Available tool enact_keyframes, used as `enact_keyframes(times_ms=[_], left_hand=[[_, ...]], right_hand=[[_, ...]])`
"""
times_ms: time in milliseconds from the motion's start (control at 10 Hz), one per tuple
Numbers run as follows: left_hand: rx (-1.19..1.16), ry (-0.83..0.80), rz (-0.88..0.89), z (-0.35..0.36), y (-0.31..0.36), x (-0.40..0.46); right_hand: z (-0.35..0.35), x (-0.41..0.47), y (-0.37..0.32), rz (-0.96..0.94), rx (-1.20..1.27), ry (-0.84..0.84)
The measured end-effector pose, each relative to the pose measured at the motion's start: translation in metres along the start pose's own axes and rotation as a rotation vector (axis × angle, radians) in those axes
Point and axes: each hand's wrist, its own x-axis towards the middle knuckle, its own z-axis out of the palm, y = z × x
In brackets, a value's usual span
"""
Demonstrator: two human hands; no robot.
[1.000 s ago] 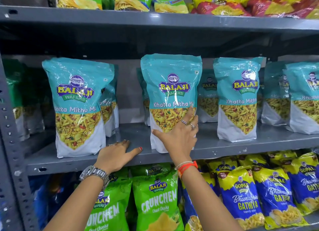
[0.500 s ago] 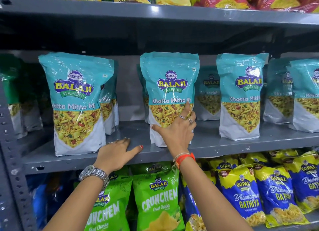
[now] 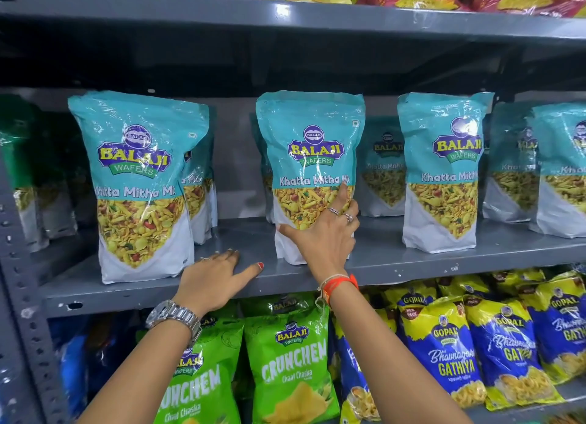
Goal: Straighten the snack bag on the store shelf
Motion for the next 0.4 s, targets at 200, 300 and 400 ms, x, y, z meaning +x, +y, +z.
enact_keyframes(times_ms=[200, 300, 400], left_hand=[[-0.001, 0.003, 0.0, -0.001, -0.001, -0.001], [-0.016, -0.008, -0.002, -0.003, 0.003, -0.003], [-0.009, 0.035, -0.004, -0.003, 0.002, -0.002]], right_hand=[[0.0, -0.001, 0.002, 0.003, 0.002, -0.026], [-0.006, -0.008, 0.0, 0.008, 0.007, -0.062], [-0.012, -0.01, 0.001, 0.032, 0.108, -0.017]])
